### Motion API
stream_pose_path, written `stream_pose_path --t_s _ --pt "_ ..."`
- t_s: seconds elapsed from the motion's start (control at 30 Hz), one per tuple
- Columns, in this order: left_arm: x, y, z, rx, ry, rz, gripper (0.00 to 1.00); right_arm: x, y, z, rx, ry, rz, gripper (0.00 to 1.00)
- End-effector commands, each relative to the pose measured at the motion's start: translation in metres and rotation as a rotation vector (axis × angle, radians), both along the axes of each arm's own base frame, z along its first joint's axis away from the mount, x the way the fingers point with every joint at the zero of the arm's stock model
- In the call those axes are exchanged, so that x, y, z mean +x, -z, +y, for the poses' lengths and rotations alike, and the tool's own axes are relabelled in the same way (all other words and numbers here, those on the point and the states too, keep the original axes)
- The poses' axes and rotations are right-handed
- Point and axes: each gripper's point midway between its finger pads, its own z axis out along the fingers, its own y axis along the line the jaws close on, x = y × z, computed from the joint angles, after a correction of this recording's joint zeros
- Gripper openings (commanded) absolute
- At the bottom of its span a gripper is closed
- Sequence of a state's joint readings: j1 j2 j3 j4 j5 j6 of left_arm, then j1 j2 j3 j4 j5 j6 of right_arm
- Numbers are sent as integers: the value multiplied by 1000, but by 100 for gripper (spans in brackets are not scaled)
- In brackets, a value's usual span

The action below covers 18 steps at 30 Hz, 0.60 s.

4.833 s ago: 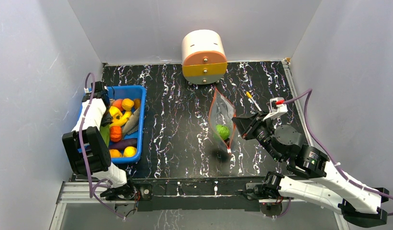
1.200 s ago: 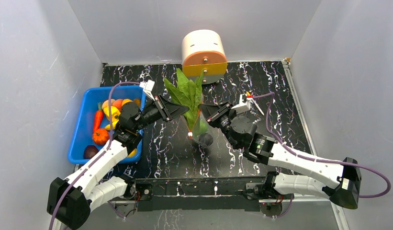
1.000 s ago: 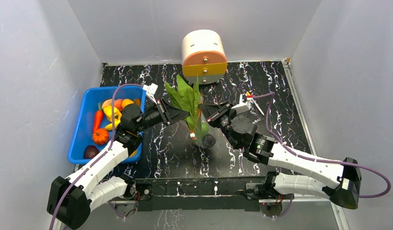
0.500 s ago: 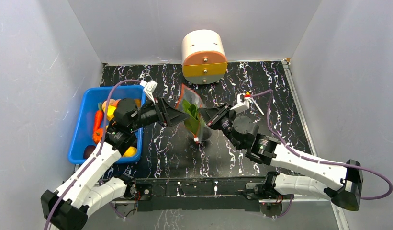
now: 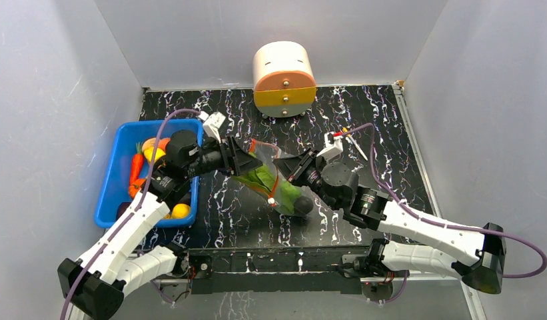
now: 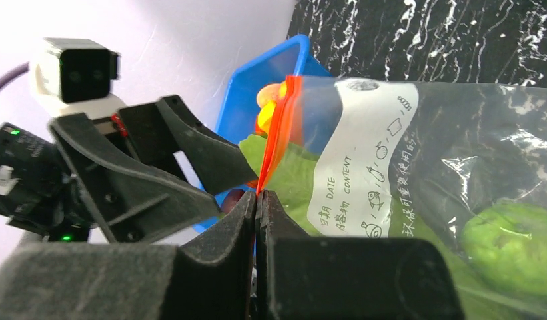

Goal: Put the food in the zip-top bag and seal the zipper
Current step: Place the fake vegetable in the zipper food storage bag.

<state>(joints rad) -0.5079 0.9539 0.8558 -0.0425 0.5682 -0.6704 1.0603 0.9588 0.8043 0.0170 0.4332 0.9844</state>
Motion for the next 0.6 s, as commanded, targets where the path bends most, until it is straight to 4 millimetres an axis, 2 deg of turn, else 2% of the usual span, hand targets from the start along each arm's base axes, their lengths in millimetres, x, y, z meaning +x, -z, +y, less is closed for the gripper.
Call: stream_pose_path --t_s 0.0,0.13,0.27,0.43,0.57 --pt "11 -36 20 63 -126 -101 63 -5 -45 -8 126 9 -18 0" --pt "19 -39 43 182 -233 -98 63 -1 -46 -18 97 55 -16 0" --pt "7 -25 60 288 -250 -51 66 -1 -43 -24 90 71 -14 0" --pt "-17 -10 69 304 -235 34 67 1 -45 -28 97 92 -19 0" --pt "-36 -4 61 237 -175 69 68 3 -47 -27 109 102 -24 0"
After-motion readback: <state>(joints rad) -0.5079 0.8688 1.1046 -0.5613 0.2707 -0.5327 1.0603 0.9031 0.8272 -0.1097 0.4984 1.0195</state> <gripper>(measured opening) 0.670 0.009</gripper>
